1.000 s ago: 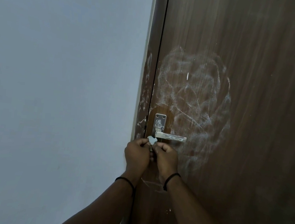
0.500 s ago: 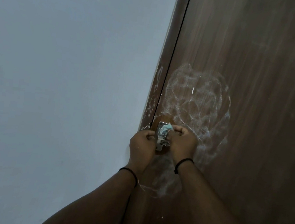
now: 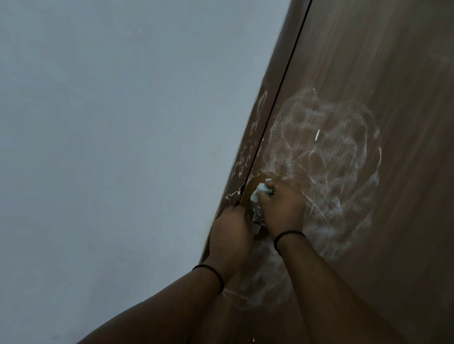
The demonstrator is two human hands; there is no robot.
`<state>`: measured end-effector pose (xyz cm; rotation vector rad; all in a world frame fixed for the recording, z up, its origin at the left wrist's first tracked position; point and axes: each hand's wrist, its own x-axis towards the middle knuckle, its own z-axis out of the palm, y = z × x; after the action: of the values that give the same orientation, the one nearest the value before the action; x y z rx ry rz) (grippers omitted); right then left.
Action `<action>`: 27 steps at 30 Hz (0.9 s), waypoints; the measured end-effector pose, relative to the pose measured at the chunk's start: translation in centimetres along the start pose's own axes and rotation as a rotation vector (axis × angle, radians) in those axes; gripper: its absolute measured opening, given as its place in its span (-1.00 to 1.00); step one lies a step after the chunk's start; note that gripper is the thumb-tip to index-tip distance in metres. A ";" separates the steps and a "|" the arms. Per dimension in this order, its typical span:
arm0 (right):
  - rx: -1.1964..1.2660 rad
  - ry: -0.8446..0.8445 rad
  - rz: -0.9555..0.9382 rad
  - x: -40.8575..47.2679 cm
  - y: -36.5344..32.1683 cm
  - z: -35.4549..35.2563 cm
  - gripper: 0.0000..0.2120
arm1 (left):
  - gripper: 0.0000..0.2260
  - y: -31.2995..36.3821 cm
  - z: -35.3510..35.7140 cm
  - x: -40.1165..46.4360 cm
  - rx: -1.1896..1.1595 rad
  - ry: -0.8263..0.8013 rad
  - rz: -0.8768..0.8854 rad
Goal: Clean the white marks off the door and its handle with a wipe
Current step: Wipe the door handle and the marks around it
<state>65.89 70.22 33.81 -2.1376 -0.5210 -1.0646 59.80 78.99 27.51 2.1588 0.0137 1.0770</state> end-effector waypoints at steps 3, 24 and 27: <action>-0.043 0.003 -0.091 0.1 0.6 0.1 -0.78 | -0.80 -0.8 0.3 -0.6 -0.050 0.027 -0.046; 0.065 -0.129 0.087 -0.6 1.5 0.1 -0.85 | -0.78 -1.1 0.9 -1.2 -0.191 0.097 -0.038; 0.110 -0.070 0.175 -0.2 1.4 -0.7 -0.83 | -0.76 -0.9 0.9 -1.0 -0.166 0.087 -0.060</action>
<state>66.30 68.75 33.38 -2.0869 -0.4071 -0.8479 60.07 78.81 25.92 1.9511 0.0281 1.0974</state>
